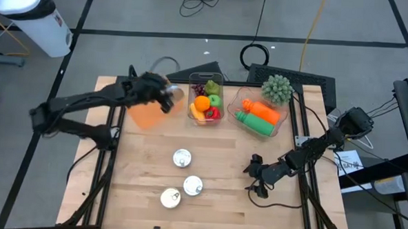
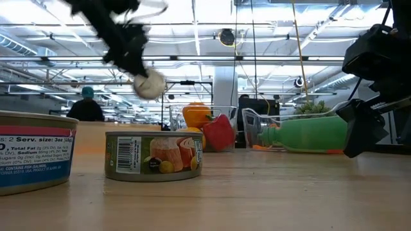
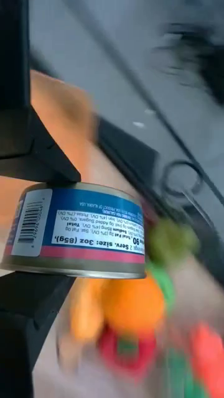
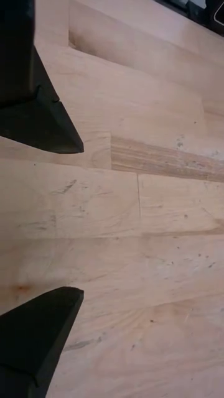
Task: Pick & Place Food Item
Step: Put the right blue tuna can into the orange bin, then put the top green tuna can into the orange bin
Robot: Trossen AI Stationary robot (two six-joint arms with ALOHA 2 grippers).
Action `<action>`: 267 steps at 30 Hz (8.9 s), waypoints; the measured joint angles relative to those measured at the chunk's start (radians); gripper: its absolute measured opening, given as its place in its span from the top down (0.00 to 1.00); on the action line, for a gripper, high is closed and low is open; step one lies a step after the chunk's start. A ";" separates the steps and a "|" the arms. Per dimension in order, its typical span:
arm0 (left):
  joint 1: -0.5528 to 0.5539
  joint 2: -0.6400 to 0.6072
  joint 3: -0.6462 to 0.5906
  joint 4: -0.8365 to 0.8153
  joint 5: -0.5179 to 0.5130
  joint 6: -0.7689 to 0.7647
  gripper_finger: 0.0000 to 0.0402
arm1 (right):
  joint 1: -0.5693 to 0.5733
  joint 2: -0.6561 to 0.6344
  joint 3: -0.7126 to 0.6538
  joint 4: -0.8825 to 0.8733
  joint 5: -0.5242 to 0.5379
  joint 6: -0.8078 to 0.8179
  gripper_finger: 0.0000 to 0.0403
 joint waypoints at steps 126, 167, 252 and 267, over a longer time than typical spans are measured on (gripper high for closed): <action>-0.584 0.320 -0.250 0.181 0.368 -0.618 0.23 | -0.025 -0.001 0.000 -0.003 0.000 0.000 0.14; -0.629 0.318 -0.208 0.019 0.165 -0.683 0.23 | -0.025 -0.001 0.000 -0.003 0.000 0.000 0.14; -0.594 0.179 -0.058 -0.037 -0.103 -0.798 0.23 | -0.026 0.000 0.000 -0.004 0.004 -0.003 0.14; -0.551 0.415 -0.059 0.057 -0.220 -0.887 0.23 | -0.026 0.000 0.000 -0.010 0.003 0.000 0.14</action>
